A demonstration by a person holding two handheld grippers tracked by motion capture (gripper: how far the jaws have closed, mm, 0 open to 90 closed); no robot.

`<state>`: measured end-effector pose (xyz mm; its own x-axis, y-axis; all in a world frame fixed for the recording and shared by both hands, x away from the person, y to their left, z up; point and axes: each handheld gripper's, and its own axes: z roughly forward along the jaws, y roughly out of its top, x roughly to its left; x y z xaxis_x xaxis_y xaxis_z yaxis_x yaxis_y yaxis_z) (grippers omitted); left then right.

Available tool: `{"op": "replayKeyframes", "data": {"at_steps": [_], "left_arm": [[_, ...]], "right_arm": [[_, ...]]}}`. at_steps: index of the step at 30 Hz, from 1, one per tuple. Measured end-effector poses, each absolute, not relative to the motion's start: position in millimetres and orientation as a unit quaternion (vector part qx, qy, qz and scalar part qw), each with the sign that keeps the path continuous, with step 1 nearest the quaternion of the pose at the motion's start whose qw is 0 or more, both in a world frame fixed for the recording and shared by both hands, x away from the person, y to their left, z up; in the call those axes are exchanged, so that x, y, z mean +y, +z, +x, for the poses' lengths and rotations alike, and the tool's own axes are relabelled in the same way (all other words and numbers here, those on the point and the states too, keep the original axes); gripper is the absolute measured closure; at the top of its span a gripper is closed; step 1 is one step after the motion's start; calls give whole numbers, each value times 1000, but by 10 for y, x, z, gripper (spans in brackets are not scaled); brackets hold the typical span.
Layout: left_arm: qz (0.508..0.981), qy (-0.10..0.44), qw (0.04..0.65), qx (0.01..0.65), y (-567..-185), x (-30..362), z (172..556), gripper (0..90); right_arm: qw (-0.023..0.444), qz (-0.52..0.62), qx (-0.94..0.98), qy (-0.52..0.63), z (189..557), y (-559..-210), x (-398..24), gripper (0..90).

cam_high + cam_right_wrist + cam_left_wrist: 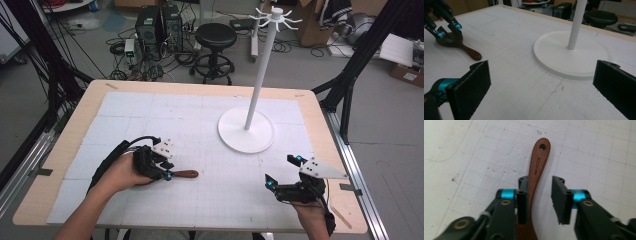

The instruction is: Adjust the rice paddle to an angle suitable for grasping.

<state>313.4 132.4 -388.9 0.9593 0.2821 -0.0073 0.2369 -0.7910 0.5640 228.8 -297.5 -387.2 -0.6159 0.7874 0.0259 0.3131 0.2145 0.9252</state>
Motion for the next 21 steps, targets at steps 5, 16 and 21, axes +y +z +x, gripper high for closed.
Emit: {"op": "replayKeyframes", "data": {"at_steps": [5,16,21], "left_arm": [[943,66,300,129,-3858,1338,3100,438],[934,96,316,138,-3821,1379,3076,102],[930,93,324,143,-3795,1404,3068,17]], "right_arm": [[234,370,743,506,2287,-3871,-2976,5],[228,373,742,508,2300,-3864,-2966,5],[228,369,745,506,2317,-3865,-2936,5]]}}
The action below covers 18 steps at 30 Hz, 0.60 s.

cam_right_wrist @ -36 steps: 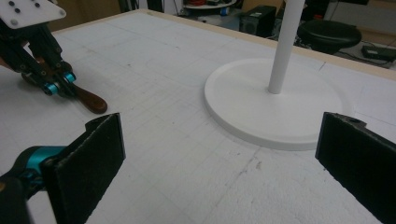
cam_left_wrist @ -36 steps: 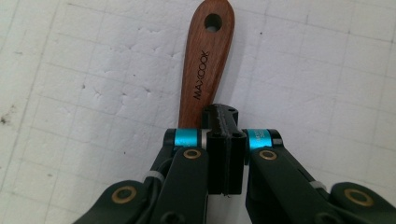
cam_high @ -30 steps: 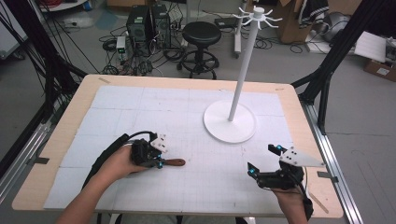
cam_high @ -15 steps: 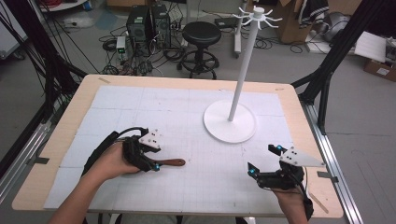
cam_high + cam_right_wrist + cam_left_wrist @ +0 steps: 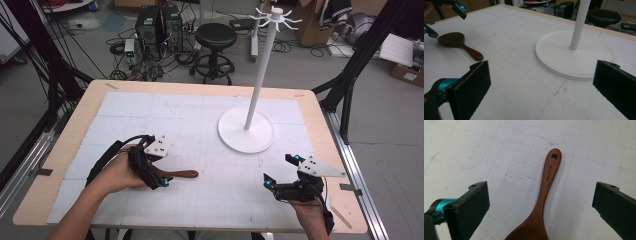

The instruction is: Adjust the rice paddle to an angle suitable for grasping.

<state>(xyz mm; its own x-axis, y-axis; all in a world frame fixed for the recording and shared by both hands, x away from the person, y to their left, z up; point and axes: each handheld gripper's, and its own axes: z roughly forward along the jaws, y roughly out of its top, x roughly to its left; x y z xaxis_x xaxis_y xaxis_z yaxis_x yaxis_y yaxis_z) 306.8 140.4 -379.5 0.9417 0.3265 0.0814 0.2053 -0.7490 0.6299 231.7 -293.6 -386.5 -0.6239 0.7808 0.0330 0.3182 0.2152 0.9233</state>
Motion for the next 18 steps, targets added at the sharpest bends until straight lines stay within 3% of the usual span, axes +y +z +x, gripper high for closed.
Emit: {"op": "replayKeyframes", "data": {"at_steps": [18], "left_arm": [[939,78,305,137,-3768,1425,3103,27]], "right_arm": [[222,366,749,506,2362,-3882,-2904,5]]}}
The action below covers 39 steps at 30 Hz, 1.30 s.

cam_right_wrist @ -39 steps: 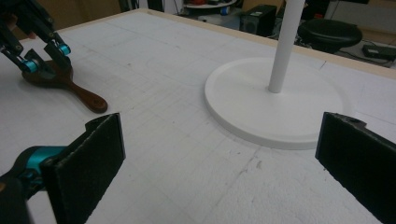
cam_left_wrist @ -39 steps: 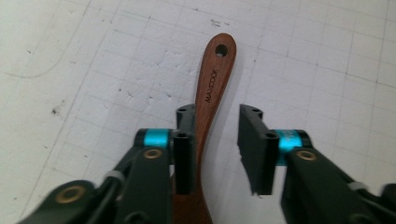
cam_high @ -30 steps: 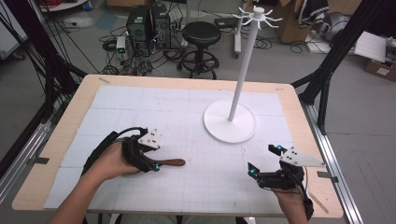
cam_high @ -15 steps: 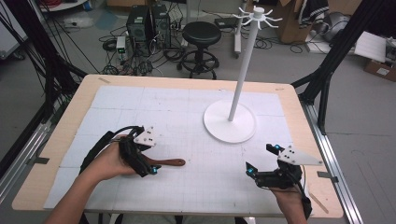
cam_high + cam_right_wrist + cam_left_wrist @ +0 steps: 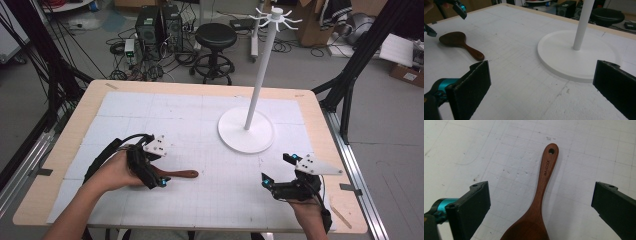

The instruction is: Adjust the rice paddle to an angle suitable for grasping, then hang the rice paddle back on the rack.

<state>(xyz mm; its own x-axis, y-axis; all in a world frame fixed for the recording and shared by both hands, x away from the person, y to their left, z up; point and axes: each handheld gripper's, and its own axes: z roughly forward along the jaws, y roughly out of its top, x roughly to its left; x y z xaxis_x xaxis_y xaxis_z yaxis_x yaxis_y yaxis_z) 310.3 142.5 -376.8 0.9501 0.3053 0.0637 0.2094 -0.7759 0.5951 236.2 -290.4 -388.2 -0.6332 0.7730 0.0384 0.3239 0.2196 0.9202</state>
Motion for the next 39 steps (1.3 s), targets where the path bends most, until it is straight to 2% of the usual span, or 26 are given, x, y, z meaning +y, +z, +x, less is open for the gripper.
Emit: {"op": "replayKeyframes", "data": {"at_steps": [14,19,39], "left_arm": [[960,59,253,110,-3832,1278,3181,29],[963,50,242,106,-3870,1263,3237,66],[978,46,182,90,-4059,1161,3301,87]], "right_arm": [[215,363,752,507,2354,-3891,-2899,5],[213,362,753,507,2350,-3891,-2901,4],[214,360,755,504,2344,-3892,-2922,5]]}}
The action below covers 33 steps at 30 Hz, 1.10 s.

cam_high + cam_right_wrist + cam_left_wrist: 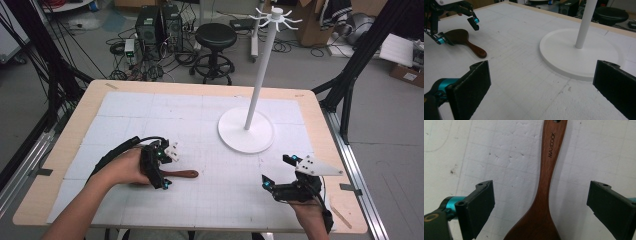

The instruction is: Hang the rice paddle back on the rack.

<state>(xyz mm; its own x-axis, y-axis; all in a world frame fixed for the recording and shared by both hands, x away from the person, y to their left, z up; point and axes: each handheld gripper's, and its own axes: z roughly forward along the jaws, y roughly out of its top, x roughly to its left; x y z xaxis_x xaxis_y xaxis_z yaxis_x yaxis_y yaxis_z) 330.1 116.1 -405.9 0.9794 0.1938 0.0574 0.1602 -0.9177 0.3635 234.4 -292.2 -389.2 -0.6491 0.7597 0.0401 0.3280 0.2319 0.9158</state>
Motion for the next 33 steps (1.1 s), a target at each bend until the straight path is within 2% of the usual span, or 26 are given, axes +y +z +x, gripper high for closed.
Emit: {"op": "replayKeyframes", "data": {"at_steps": [13,33], "left_arm": [[987,38,140,69,-4045,1071,3343,209],[991,31,114,68,-4115,1060,3365,300]], "right_arm": [[214,358,756,505,2339,-3892,-2922,5],[213,358,756,505,2337,-3893,-2921,5]]}}
